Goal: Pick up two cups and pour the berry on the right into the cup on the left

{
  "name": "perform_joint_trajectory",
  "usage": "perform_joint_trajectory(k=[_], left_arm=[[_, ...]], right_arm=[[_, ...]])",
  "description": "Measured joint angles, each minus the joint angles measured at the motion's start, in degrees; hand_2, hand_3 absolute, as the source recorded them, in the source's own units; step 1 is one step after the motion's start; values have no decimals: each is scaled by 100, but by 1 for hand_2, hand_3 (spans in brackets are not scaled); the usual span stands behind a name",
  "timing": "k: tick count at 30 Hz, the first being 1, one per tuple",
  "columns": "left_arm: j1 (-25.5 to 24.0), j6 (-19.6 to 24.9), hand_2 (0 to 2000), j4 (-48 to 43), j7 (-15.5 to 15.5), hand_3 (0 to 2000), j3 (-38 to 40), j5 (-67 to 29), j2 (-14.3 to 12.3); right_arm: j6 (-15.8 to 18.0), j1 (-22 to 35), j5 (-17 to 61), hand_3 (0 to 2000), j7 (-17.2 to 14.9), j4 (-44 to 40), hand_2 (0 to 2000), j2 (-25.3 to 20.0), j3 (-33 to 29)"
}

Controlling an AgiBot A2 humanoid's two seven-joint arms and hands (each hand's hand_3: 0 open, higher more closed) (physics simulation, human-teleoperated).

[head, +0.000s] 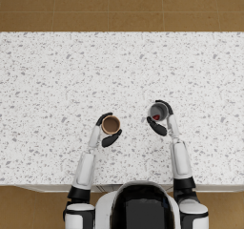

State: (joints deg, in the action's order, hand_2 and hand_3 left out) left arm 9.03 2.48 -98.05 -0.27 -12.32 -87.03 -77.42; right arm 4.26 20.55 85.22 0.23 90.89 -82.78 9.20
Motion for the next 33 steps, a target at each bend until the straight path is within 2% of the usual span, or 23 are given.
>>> perform_joint_trajectory(k=[4,8,21,33], left_arm=[[-17,2,2000,-102,4,1280,-260,-728,-41],[74,-2,2000,42,6,1280,-393,-1069,-137],[317,18,2000,549,8,1280,-540,-1188,-389],[340,26,2000,640,9,1280,-481,-1189,-500]], right_arm=[[2,267,726,1280,3,-88,2000,-118,116],[21,453,1453,1280,7,-59,2000,-213,248],[59,710,3833,1280,14,355,2000,-391,419],[93,862,6043,1280,19,408,2000,-511,566]])
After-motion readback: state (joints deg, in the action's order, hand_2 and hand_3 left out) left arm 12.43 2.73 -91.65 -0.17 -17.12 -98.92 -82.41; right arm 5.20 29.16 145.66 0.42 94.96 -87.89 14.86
